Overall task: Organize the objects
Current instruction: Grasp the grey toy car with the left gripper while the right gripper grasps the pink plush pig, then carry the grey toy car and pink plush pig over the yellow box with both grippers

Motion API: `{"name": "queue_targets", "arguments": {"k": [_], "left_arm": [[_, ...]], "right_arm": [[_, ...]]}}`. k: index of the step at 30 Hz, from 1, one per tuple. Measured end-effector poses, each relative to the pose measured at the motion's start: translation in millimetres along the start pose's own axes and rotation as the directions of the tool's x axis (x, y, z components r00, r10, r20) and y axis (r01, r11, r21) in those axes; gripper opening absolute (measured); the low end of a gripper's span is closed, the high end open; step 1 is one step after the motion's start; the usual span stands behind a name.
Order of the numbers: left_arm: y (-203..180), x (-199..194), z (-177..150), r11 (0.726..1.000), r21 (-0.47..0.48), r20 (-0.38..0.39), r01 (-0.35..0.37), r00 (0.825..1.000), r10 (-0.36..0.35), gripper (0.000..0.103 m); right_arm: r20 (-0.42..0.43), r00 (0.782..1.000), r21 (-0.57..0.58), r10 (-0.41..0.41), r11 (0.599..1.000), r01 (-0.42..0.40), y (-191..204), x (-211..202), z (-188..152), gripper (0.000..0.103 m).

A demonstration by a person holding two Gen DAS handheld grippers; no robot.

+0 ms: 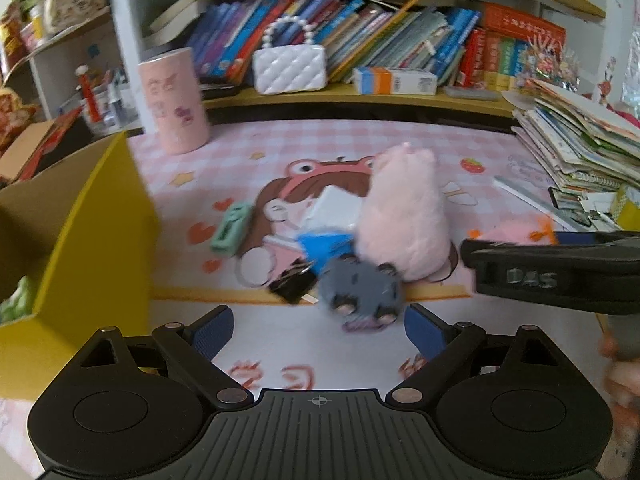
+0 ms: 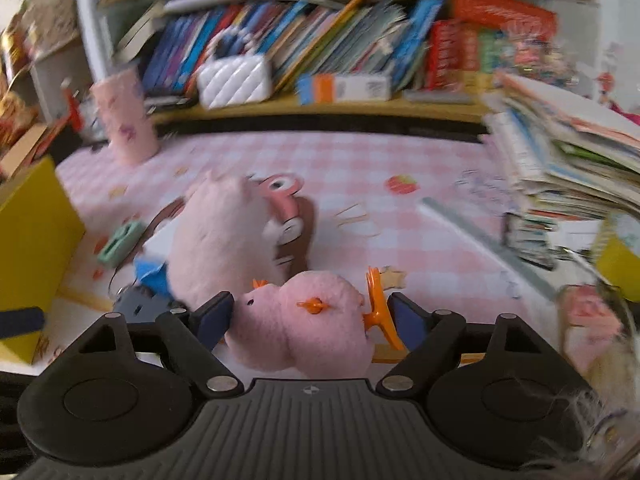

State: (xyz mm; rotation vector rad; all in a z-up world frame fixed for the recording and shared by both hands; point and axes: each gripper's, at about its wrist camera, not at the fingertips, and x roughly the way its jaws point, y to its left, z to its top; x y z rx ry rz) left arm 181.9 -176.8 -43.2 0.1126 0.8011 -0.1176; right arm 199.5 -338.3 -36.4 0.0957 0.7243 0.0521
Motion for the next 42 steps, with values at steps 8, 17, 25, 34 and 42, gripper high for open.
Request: {"name": "queue_targets", "arguments": {"k": [8, 17, 25, 34, 42], "left_arm": [[-33, 43, 8, 0.995, 0.099, -0.017, -0.019, 1.0, 0.02, 0.08], [-33, 43, 1, 0.995, 0.101, -0.012, -0.023, 1.0, 0.024, 0.062], [2, -7, -16, 0.999, 0.024, 0.013, 0.046, 0.999, -0.047, 0.062], [66, -64, -55, 0.995, -0.092, 0.041, 0.033, 0.999, -0.03, 0.062], [134, -104, -91, 0.983, -0.18, 0.053, -0.032, 0.998, 0.042, 0.062]], "right_arm": [[0.01, 0.999, 0.077, -0.036, 0.996, 0.035, -20, -25, -7, 0.083], [-0.015, 0.999, 0.088, -0.041, 0.995, 0.042, -14, -39, -21, 0.082], [-0.029, 0.999, 0.077, -0.029, 0.997, 0.031, 14, -56, -39, 0.082], [-0.036, 0.999, 0.028, -0.025, 0.999, 0.026, 64, -81, -65, 0.082], [-0.058, 0.998, -0.031, 0.028, 0.999, -0.03, 128, -105, -91, 0.082]]}}
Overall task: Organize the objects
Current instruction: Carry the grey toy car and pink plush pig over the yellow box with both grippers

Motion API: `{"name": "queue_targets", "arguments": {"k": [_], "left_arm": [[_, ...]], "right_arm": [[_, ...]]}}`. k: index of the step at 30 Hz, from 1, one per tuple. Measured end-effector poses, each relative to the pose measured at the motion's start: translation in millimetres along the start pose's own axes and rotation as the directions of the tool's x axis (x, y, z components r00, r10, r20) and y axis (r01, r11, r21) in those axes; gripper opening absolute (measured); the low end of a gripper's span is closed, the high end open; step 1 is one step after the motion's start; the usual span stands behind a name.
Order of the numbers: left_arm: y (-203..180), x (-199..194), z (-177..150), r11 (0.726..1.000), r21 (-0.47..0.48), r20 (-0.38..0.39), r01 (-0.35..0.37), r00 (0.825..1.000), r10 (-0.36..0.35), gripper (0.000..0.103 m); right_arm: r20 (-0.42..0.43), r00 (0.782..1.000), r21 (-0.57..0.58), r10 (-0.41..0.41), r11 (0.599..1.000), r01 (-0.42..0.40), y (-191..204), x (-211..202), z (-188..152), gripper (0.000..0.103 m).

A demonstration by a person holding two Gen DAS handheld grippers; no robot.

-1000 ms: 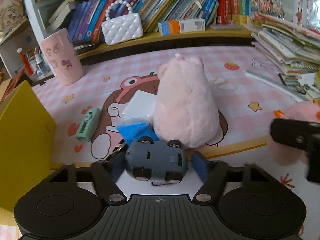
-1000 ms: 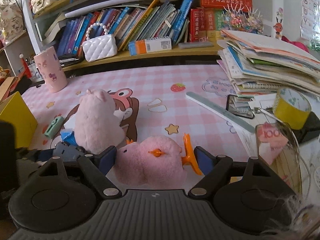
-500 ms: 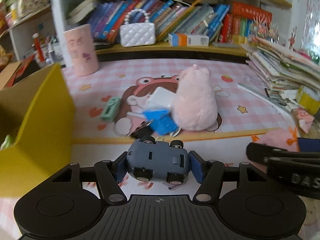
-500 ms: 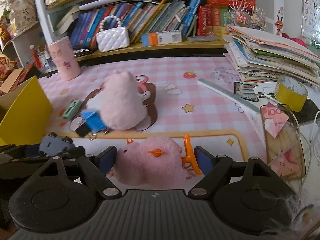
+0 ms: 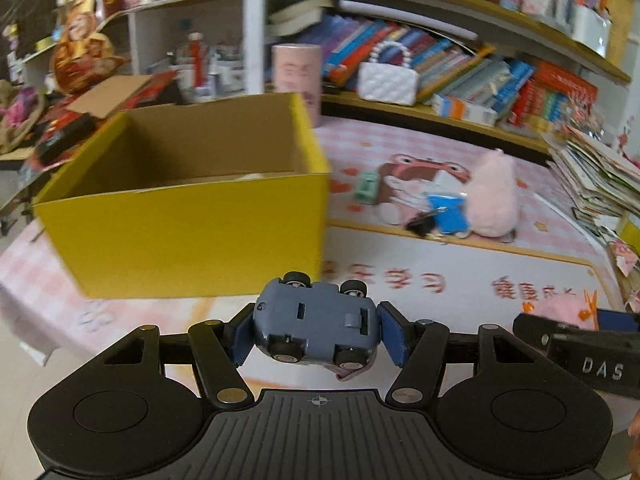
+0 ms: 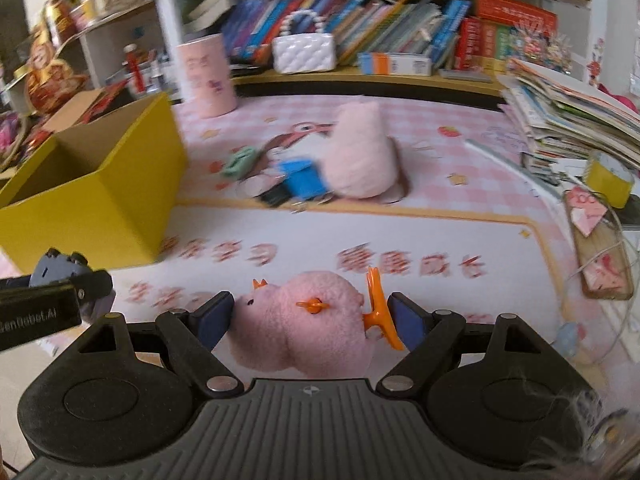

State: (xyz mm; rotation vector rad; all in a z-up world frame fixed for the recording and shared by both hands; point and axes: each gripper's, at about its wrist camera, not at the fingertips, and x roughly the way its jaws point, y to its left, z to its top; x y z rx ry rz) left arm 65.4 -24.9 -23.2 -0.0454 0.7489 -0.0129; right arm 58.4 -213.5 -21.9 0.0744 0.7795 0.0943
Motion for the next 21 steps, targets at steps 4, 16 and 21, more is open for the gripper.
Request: {"name": "queue_targets", "arguments": {"k": [4, 16, 21], "left_arm": [[33, -21, -14, 1.0, -0.022, 0.01, -0.016, 1.0, 0.016, 0.062], [124, -82, -49, 0.995, -0.064, 0.035, -0.074, 0.996, 0.076, 0.062], [143, -100, -55, 0.996, -0.05, 0.071, -0.071, 0.995, 0.075, 0.062]], "right_arm": [[-0.02, 0.999, -0.032, 0.026, 0.999, -0.027, 40, -7, -14, 0.082], [-0.018, 0.994, -0.106, 0.104, 0.989, -0.106, 147, -41, -56, 0.082], [0.0, 0.994, -0.102, 0.11, 0.989, -0.11, 170, -51, -65, 0.082]]}}
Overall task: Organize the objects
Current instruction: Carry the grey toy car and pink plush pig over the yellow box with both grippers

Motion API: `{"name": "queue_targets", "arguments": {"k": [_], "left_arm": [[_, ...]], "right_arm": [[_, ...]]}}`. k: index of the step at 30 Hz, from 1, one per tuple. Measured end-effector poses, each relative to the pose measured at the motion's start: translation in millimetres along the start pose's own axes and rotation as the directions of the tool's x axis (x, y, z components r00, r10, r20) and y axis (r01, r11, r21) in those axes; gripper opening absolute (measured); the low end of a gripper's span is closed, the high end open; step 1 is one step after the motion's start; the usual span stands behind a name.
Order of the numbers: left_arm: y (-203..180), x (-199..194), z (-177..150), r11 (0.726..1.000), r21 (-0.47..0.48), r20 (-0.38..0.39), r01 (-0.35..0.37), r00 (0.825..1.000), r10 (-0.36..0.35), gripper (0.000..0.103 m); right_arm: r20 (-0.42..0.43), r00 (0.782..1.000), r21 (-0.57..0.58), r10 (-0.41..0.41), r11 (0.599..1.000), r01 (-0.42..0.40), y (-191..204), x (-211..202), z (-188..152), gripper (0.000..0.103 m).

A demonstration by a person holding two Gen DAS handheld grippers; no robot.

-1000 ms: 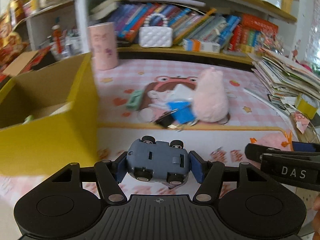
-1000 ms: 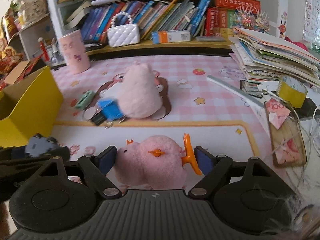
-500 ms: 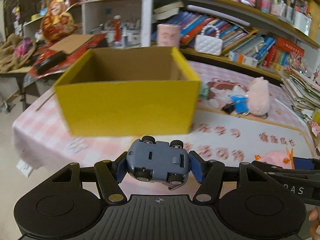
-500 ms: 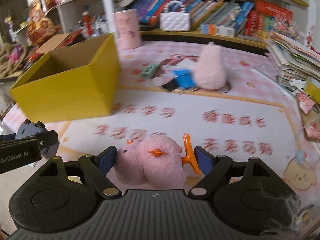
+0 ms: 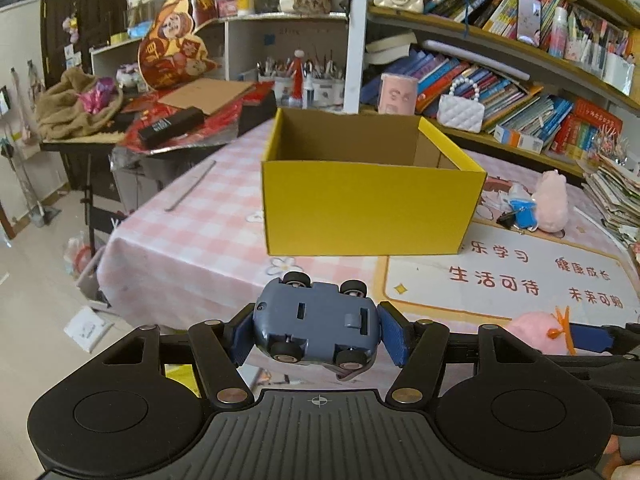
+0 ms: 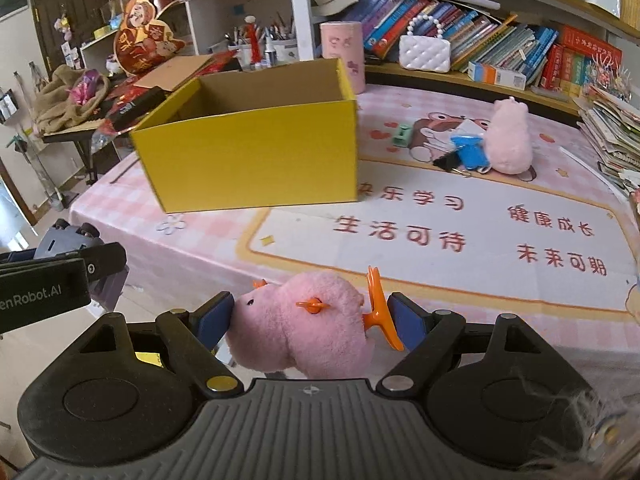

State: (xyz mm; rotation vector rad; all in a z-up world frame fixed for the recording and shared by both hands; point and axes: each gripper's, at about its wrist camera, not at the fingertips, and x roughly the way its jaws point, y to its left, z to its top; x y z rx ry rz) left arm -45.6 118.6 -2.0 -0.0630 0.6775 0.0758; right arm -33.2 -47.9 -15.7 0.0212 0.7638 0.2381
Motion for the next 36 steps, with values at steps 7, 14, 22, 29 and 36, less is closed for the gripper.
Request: {"name": "queue_targets", "arguments": {"k": [7, 14, 22, 29, 36], "left_arm": [[26, -14, -1, 1.0, -0.009, 0.034, 0.019, 0.999, -0.019, 0.062], [42, -24, 3, 0.999, -0.02, 0.077, 0.042, 0.996, -0.041, 0.062], [49, -21, 11, 0.998, -0.025, 0.097, 0.065, 0.993, -0.062, 0.063], [45, -11, 35, 0.997, -0.009, 0.13, 0.074, 0.989, -0.073, 0.062], [38, 9, 74, 0.997, -0.009, 0.178, 0.074, 0.981, -0.071, 0.062]], "right_arm": [[0.031, 0.999, -0.016, -0.016, 1.0, 0.017, 29, -12, -2, 0.082], [0.073, 0.997, -0.034, -0.038, 0.999, 0.041, 45, -20, 5, 0.082], [0.092, 0.995, -0.055, -0.049, 0.997, 0.055, 53, -16, 18, 0.082], [0.131, 0.99, -0.051, -0.051, 0.997, 0.058, 52, -6, 41, 0.082], [0.171, 0.985, -0.059, -0.035, 0.997, 0.046, 46, 14, 82, 0.082]]}}
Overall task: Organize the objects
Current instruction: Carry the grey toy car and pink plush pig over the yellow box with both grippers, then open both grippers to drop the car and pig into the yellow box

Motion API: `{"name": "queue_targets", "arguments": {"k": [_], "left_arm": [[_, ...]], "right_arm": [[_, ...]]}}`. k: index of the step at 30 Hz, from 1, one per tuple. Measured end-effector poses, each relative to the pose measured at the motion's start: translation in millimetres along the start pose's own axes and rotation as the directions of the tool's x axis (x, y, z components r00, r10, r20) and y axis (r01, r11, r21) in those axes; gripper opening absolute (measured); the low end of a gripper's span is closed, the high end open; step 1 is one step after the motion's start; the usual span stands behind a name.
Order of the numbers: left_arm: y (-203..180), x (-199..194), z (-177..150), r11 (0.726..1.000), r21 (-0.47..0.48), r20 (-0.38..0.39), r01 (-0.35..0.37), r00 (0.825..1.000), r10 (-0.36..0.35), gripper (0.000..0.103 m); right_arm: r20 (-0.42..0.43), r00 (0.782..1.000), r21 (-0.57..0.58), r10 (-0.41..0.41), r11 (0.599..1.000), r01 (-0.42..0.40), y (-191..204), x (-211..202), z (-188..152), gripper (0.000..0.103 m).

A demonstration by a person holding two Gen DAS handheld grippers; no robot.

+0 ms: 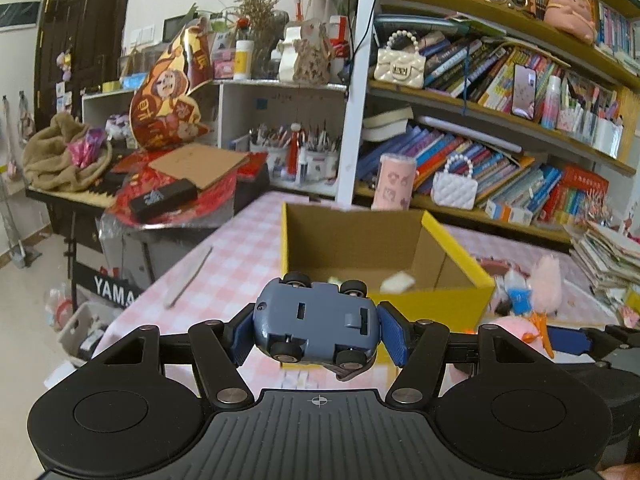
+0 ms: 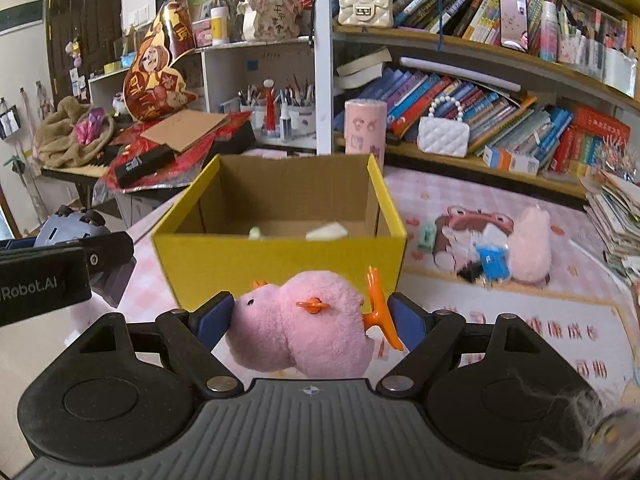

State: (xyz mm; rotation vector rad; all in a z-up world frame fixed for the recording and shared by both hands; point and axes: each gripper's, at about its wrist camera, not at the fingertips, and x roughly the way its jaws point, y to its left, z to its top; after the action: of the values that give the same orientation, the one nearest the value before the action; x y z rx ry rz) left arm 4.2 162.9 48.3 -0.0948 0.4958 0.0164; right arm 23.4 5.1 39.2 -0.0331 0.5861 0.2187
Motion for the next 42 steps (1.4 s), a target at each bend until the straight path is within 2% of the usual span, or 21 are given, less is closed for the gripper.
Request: {"name": "queue_targets", "arguments": {"k": [12, 20, 24, 28, 31, 33, 35, 39, 42], "left_arm": [[-18, 65, 45, 0.999, 0.008, 0.012, -0.035, 0.999, 0.034, 0.063], [-25, 119, 50, 0.997, 0.009, -0.064, -0.079, 0.995, 0.08, 0.063], [-26, 142, 48, 0.996, 0.023, -0.114, -0.087, 0.989, 0.089, 0.063], [-32, 163, 47, 0.996, 0.05, -0.174, -0.073, 0.981, 0.081, 0.063], [-38, 181, 46, 0.996, 0.069, -0.239, -0.059, 0.968, 0.074, 0.063], [-39, 193, 44, 0.997, 0.057, -0.293, -0.054, 0.954, 0.069, 0.063], [-37, 201, 43, 0.998, 0.038, -0.324, -0.055, 0.944, 0.064, 0.063], [-41, 207, 43, 0.996, 0.067, -0.341, -0.056, 0.937, 0.076, 0.063], [-42, 209, 44, 0.996, 0.073, -0.347, -0.054, 0.935, 0.076, 0.064]], "right_arm": [[0.059, 0.998, -0.054, 0.019, 0.998, -0.016, -27, 61, 64, 0.082], [-0.025, 0.997, -0.162, 0.069, 0.984, -0.072, -37, 123, 81, 0.082], [-0.094, 0.989, -0.262, 0.112, 0.956, -0.133, -33, 150, 79, 0.082], [-0.188, 0.972, -0.339, 0.141, 0.92, -0.198, -28, 172, 79, 0.083], [-0.277, 0.943, -0.296, 0.186, 0.917, -0.268, -31, 184, 83, 0.083], [-0.338, 0.917, -0.271, 0.211, 0.912, -0.309, -32, 192, 84, 0.083], [-0.353, 0.907, -0.275, 0.228, 0.901, -0.334, -30, 193, 85, 0.08], [-0.371, 0.897, -0.277, 0.24, 0.893, -0.354, -29, 194, 86, 0.08], [-0.353, 0.903, -0.276, 0.245, 0.895, -0.35, -30, 192, 84, 0.08]]}}
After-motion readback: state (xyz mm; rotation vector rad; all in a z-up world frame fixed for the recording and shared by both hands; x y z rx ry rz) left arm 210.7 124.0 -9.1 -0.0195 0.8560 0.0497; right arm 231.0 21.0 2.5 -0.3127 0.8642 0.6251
